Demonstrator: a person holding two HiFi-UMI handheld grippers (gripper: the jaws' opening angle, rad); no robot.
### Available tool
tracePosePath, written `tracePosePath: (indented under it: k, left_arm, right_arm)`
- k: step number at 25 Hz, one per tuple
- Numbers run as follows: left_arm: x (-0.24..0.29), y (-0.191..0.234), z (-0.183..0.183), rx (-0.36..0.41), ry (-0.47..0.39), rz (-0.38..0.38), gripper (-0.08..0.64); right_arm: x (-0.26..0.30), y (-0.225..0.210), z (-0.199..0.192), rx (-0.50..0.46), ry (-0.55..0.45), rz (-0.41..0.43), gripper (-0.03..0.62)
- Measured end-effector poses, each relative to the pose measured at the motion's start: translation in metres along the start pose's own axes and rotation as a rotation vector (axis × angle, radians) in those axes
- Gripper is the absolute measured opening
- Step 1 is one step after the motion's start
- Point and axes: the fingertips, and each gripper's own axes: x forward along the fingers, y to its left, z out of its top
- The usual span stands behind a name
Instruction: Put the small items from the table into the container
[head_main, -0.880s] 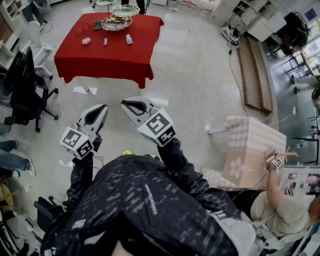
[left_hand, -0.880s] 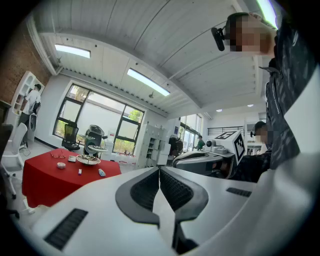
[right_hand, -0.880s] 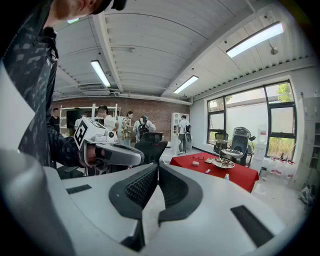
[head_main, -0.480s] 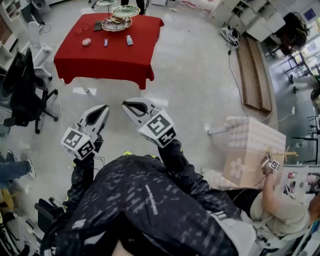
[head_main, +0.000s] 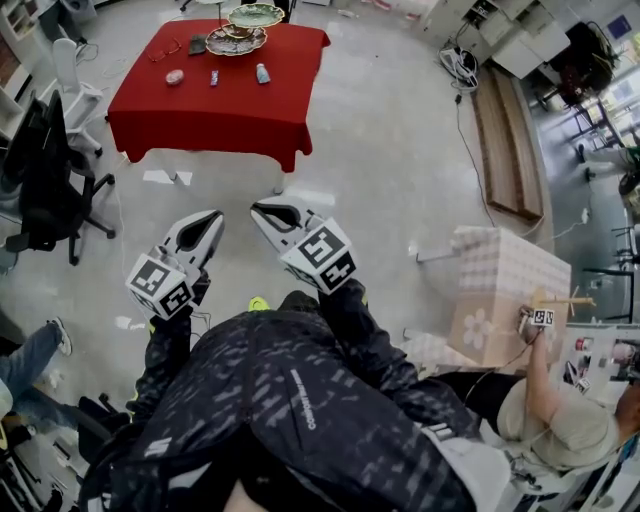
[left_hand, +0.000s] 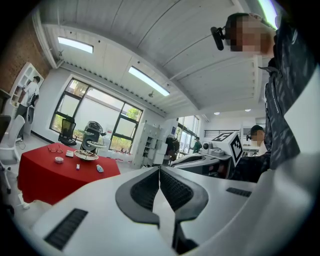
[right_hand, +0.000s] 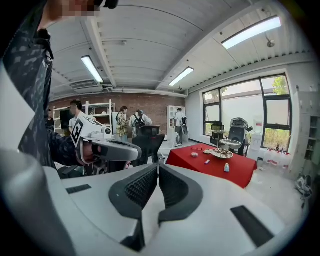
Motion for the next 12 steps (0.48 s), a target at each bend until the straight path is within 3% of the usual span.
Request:
tracePosePath:
  k: [12]
  left_arm:
    - [-0.006,0.017,-0.008,-0.005,0.018,0.024,0.012]
  right_arm:
    - [0.022,-0.006,-0.012,-0.038,0.064,-0.027,0.023]
